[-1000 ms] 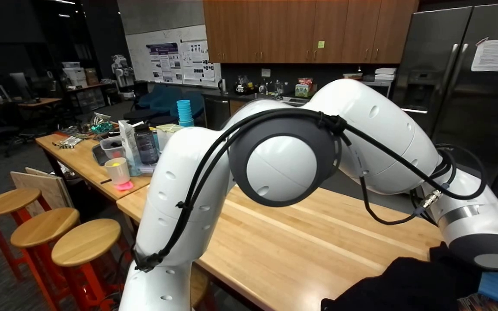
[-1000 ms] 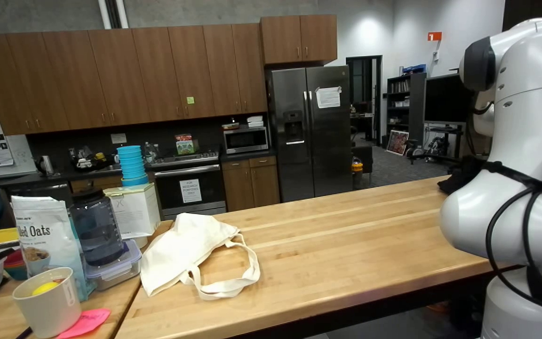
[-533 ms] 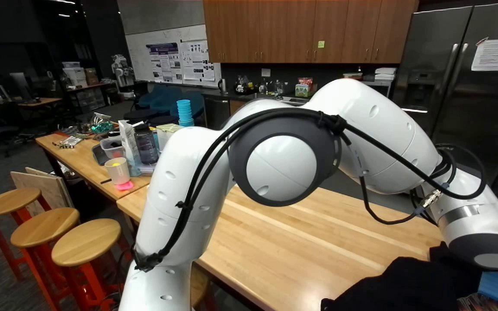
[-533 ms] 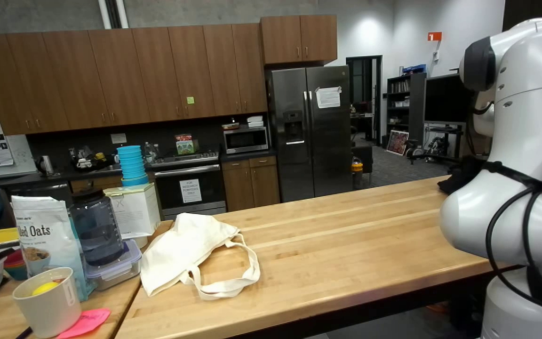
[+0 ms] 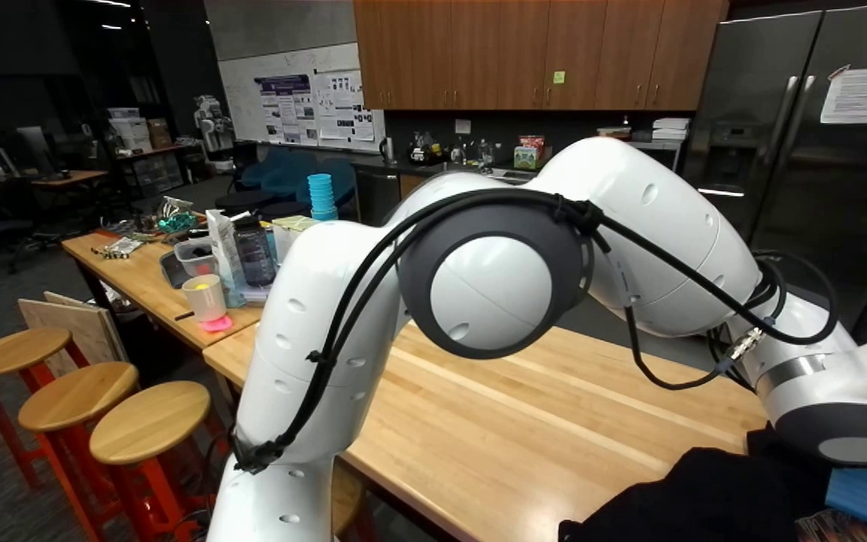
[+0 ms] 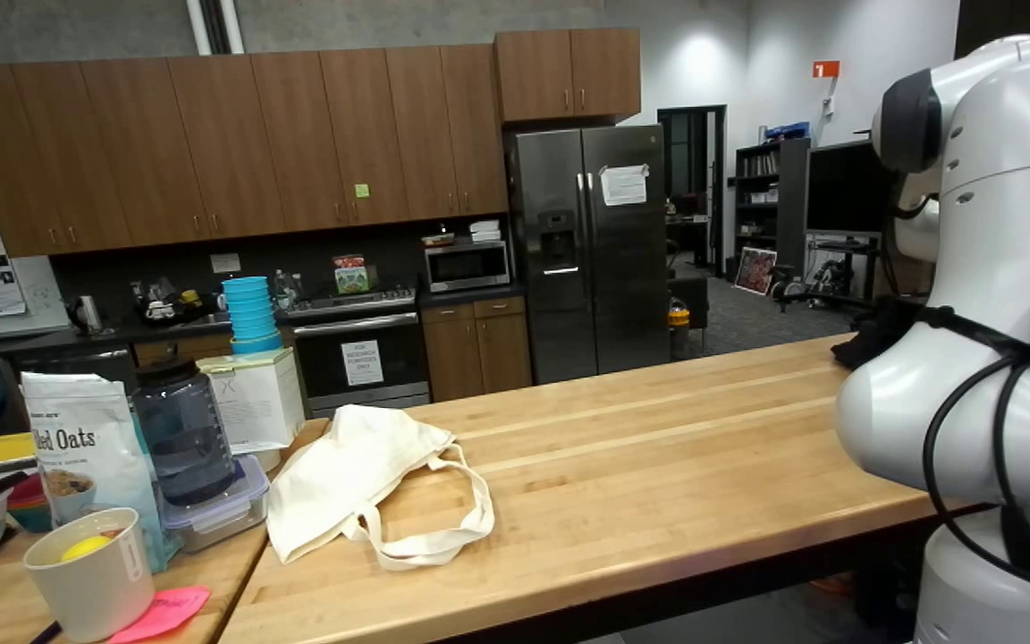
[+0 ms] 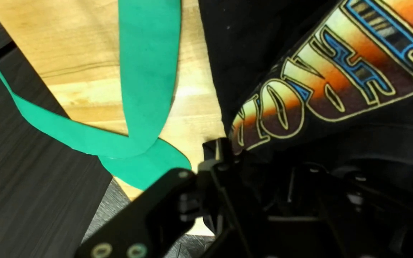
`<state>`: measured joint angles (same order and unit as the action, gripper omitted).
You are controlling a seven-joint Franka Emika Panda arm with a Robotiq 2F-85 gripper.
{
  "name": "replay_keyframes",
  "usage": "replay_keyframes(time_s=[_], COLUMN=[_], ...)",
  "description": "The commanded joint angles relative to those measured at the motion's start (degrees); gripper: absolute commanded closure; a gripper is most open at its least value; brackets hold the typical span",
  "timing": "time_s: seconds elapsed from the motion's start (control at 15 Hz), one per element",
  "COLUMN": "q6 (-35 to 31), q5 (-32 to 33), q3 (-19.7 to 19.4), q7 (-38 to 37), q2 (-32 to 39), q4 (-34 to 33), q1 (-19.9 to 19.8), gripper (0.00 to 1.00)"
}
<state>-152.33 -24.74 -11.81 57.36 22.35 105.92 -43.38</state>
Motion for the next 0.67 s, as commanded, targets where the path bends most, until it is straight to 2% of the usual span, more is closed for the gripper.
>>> replay_keyframes(time_s=[0.0, 0.33, 0.6], q6=[-2.45, -7.12, -11.22], q5=[2.1, 3.8, 3.42], q3=[1.36, 1.92, 1.44], q7=[-1.75, -2.16, -1.47], q2=[-3.46, -8.96, -15.06], q4=[3.89, 10.62, 17.74], q1=[0.11, 1.43, 3.24], gripper=[0.34, 0.01, 0.0])
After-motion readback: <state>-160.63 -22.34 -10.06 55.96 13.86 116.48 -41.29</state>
